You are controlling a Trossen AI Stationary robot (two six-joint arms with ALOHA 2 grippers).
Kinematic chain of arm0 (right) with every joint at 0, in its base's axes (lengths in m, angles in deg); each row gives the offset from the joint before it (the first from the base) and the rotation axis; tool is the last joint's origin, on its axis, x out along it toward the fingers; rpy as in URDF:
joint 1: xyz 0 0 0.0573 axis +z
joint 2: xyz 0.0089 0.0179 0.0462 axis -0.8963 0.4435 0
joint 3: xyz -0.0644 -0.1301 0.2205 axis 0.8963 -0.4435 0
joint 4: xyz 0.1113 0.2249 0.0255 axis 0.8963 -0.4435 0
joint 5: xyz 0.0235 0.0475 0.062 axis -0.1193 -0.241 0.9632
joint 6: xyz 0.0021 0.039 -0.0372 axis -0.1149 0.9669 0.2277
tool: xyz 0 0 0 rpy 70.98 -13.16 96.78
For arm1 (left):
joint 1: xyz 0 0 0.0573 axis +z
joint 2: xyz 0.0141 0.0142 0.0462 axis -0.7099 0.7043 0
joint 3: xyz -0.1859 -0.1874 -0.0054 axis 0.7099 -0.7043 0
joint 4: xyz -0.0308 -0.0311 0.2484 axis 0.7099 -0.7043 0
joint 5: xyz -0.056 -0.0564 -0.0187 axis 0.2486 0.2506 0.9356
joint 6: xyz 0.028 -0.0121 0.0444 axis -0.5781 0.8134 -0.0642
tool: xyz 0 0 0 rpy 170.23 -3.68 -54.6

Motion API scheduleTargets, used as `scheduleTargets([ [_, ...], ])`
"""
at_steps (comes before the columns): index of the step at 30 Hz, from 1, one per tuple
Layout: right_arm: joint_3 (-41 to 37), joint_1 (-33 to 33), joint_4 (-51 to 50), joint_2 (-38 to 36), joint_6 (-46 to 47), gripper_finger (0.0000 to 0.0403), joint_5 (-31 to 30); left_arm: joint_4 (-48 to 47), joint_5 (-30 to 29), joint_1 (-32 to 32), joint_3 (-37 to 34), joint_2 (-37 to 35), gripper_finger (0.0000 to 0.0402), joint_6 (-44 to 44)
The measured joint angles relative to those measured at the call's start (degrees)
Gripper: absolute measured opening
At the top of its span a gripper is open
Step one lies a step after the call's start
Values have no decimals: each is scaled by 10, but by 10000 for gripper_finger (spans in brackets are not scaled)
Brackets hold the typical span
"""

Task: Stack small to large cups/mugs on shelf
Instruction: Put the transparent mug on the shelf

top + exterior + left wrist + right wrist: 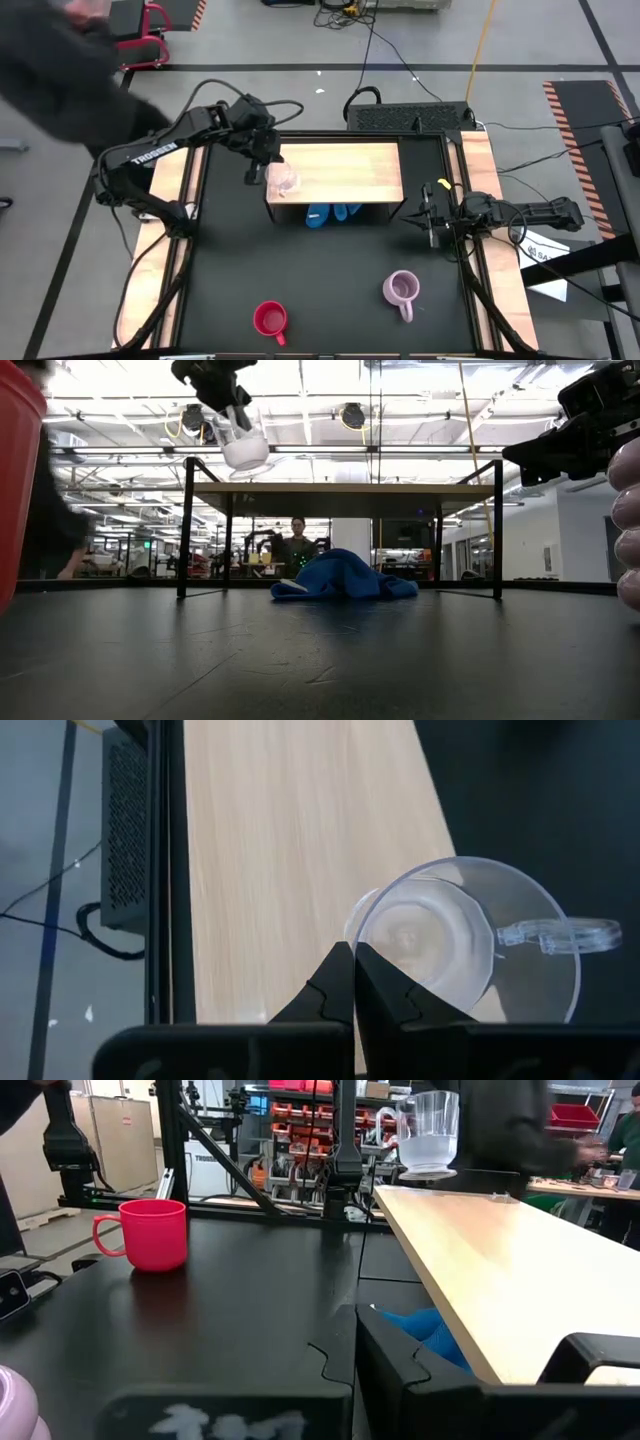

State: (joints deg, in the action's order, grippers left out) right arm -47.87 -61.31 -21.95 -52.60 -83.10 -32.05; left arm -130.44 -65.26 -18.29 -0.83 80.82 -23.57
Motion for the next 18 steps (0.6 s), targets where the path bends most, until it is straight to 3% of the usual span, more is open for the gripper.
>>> scheduleTargets([
  [18, 0, 0, 4, 0, -13, 0, 0, -29, 9, 2, 0, 0, 0, -34],
])
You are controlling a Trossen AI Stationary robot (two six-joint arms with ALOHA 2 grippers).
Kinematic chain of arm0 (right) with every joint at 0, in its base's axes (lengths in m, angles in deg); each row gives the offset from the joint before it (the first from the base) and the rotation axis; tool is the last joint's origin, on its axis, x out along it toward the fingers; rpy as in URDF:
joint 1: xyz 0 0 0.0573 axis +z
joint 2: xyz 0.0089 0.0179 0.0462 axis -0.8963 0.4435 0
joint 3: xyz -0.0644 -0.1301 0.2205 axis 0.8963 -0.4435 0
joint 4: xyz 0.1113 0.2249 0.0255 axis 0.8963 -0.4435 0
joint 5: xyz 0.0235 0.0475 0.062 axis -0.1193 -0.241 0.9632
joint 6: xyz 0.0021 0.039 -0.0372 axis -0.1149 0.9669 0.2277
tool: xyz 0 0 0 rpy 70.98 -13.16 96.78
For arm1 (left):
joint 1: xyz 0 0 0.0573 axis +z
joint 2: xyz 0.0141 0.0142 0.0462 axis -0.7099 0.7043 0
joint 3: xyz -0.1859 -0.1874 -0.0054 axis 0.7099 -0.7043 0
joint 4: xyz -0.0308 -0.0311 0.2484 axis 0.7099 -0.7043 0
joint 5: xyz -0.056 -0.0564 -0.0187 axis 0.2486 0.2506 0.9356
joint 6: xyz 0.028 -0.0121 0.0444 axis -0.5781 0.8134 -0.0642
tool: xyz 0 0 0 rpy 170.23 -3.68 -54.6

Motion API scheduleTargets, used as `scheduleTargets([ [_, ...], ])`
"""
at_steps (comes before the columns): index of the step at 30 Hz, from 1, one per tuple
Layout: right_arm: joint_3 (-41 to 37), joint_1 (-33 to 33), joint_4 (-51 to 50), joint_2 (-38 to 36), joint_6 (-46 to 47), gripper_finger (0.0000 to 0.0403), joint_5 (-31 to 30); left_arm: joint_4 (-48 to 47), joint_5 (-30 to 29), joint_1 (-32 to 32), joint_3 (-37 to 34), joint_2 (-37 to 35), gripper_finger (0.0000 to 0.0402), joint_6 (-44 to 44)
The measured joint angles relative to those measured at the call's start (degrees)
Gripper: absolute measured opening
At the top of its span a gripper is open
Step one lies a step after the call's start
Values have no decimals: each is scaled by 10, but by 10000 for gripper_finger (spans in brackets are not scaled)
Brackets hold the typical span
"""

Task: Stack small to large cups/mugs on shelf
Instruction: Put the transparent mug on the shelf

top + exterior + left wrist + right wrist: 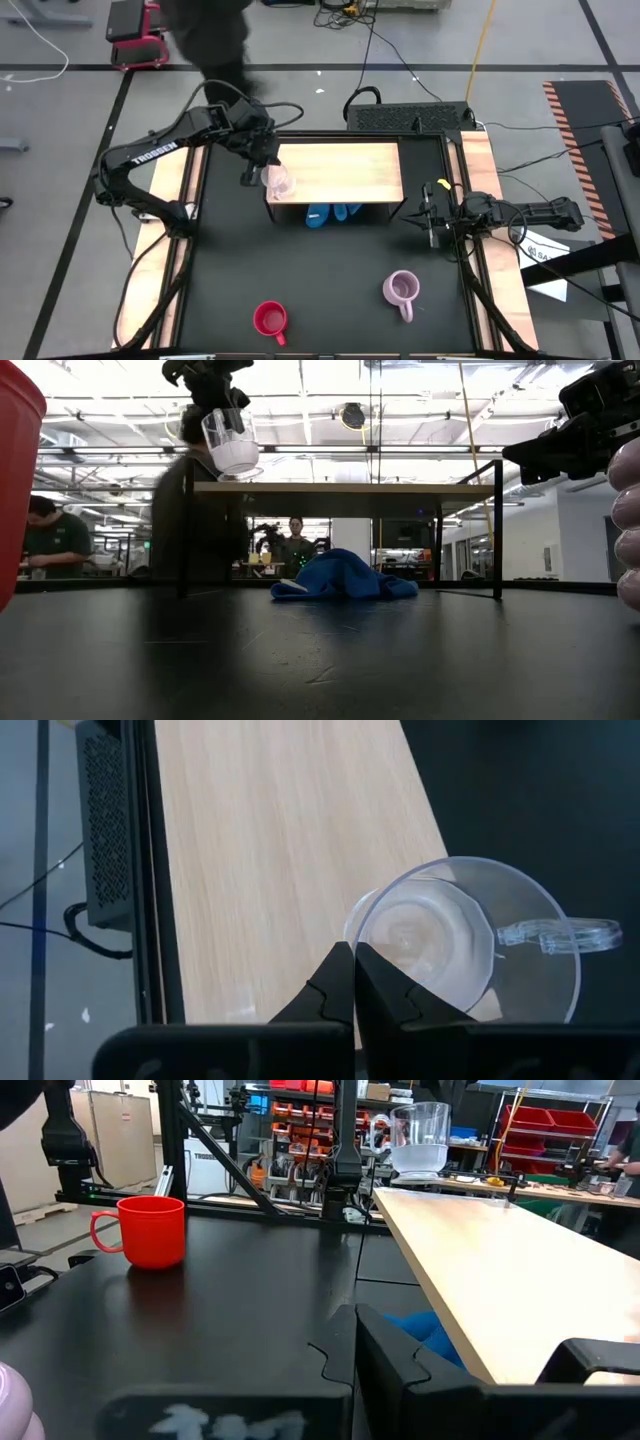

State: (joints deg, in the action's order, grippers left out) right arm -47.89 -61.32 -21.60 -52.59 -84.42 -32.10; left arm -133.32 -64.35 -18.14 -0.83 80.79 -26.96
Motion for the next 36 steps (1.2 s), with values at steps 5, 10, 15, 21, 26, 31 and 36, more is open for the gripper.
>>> scheduleTargets([
  [5, 0, 0, 0, 0, 0, 0, 0, 3, 21, 0, 0, 10, 0, 2],
  [10, 0, 0, 0, 0, 0, 0, 0, 4, 24, -1, 0, 23, 0, 4],
  [15, 0, 0, 0, 0, 0, 0, 0, 5, 25, -2, 0, 27, 0, 11],
  [21, 0, 0, 0, 0, -1, 0, 0, 5, 23, -16, 0, 29, 0, 19],
  [26, 0, 0, 0, 0, 0, 0, 0, 6, -35, -40, 0, 34, 0, 23],
  [31, 0, 0, 0, 0, 3, 0, 0, 5, -64, -56, 1, 39, 0, 25],
  [36, 0, 0, -1, 0, 4, 0, 0, 4, -79, -60, 1, 40, 0, 23],
])
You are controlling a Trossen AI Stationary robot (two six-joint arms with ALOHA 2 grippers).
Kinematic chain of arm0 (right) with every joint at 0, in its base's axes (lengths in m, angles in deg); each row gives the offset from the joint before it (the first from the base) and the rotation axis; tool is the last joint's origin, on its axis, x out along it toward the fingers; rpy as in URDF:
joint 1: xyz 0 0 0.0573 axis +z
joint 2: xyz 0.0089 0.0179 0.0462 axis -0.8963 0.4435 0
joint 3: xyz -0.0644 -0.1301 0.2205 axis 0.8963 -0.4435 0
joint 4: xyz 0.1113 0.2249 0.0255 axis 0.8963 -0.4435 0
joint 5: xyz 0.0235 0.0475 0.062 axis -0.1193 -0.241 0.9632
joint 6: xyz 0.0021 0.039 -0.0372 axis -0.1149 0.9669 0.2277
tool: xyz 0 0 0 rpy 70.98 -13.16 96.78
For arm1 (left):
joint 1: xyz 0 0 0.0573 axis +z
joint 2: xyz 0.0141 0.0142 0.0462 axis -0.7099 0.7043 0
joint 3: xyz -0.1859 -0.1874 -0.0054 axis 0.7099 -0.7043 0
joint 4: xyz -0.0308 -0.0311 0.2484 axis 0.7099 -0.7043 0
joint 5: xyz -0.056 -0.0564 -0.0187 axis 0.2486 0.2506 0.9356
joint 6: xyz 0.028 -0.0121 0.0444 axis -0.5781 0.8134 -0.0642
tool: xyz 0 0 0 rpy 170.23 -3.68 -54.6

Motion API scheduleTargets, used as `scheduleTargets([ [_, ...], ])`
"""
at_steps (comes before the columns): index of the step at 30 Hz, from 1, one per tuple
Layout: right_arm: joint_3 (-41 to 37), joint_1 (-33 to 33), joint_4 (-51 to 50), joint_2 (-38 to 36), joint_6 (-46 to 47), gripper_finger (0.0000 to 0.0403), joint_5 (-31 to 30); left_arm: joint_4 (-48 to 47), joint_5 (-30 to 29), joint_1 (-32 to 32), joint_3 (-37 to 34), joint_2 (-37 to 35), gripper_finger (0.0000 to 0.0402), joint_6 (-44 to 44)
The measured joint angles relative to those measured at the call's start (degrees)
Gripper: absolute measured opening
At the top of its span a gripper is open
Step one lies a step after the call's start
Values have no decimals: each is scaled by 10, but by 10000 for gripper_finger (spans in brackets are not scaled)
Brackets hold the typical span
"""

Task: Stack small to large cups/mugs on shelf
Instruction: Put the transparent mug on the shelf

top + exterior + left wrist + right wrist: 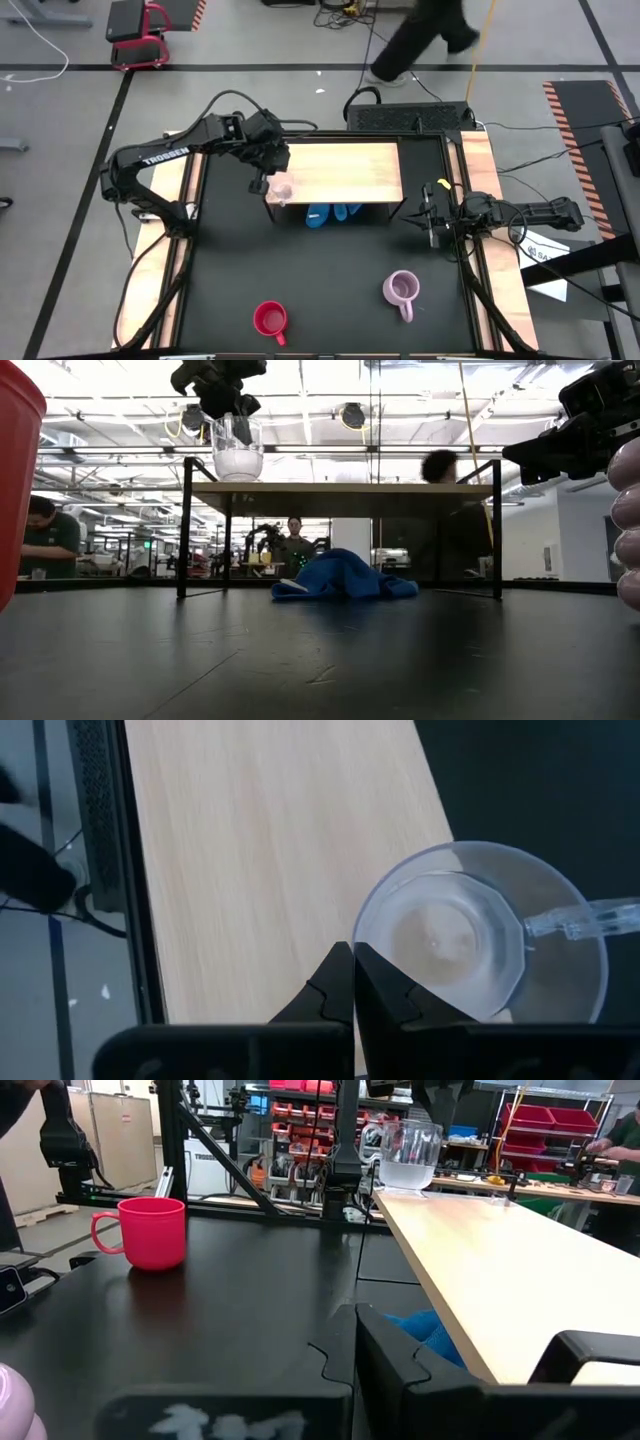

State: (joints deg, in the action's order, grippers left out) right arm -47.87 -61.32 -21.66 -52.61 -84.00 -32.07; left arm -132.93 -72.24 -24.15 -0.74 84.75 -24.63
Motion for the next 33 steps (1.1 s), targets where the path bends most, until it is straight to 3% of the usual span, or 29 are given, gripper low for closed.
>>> scheduleTargets([
  [33, 0, 0, -1, 6, 5, 0, 0, 31, -24, -12, 0, 31, 0, -3],
])
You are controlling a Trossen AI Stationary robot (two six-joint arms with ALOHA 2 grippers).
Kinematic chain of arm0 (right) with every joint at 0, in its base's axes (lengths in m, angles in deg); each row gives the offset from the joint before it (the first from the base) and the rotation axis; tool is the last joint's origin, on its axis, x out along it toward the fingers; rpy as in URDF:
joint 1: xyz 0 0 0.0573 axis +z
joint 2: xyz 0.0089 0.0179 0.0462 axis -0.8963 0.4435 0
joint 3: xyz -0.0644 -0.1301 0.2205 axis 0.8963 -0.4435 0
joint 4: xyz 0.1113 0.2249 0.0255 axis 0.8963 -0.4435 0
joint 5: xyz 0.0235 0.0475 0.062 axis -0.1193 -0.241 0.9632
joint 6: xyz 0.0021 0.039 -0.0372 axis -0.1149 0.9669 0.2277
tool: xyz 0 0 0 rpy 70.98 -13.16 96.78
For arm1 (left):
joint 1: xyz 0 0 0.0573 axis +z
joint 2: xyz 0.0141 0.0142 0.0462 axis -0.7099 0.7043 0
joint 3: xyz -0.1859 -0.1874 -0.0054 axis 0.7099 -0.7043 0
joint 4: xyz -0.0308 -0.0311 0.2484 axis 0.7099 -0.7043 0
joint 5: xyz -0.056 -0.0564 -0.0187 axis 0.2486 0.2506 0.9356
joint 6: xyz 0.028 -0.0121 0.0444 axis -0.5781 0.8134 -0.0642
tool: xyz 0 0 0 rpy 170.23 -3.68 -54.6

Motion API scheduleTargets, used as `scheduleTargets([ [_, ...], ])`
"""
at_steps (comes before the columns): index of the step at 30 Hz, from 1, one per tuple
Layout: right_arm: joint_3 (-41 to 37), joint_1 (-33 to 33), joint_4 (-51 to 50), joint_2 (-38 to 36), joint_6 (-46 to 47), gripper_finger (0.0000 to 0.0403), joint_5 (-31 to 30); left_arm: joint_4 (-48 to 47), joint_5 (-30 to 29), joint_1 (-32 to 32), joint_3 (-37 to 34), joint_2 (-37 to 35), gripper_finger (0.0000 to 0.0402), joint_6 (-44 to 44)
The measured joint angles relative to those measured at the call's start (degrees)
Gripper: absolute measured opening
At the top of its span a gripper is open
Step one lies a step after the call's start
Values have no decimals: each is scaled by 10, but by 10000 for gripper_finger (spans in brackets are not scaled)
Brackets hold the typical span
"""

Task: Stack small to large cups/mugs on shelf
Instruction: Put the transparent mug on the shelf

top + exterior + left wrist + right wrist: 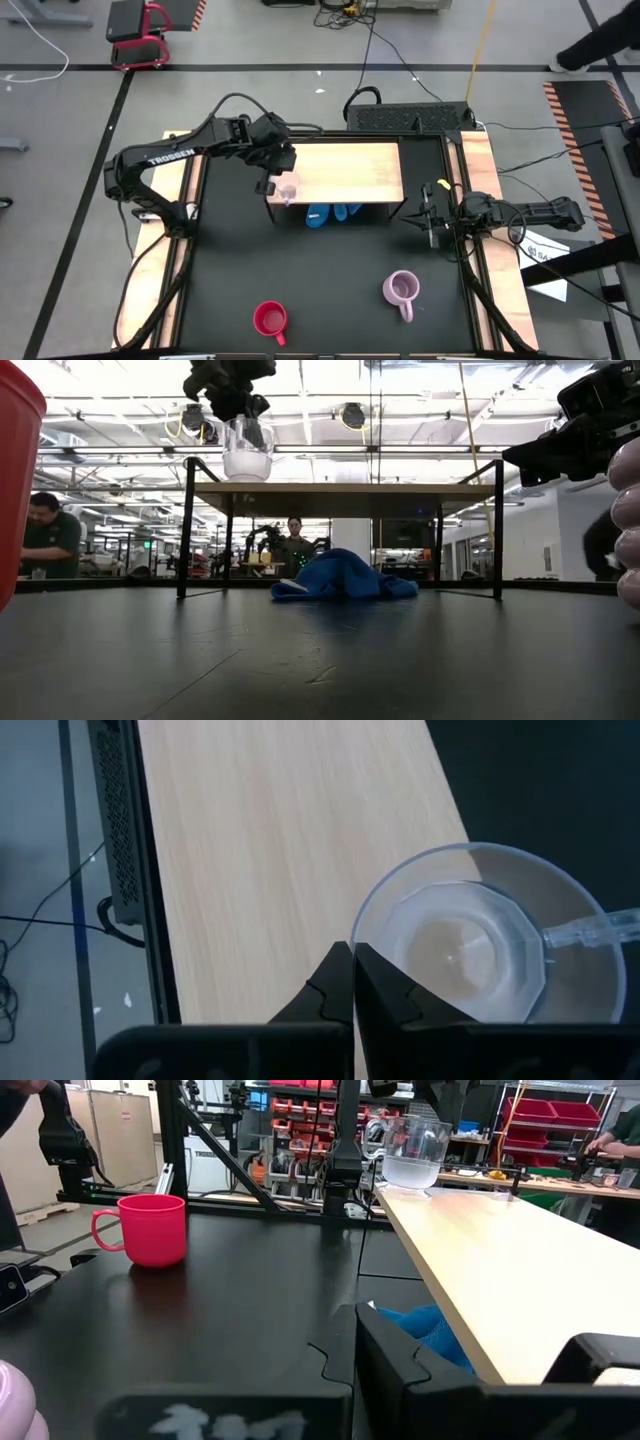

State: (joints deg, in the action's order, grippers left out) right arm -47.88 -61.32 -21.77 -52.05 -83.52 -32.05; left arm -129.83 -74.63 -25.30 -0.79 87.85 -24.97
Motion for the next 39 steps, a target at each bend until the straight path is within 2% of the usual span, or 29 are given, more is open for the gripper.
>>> scheduleTargets([
  [28, 0, 0, -3, 0, 2, 0, 0, 10, -18, 2, -1, 1, 1, -14],
  [39, 0, 0, -3, 0, 2, 0, 0, -4, -36, 2, -4, 4, 56, 1],
])
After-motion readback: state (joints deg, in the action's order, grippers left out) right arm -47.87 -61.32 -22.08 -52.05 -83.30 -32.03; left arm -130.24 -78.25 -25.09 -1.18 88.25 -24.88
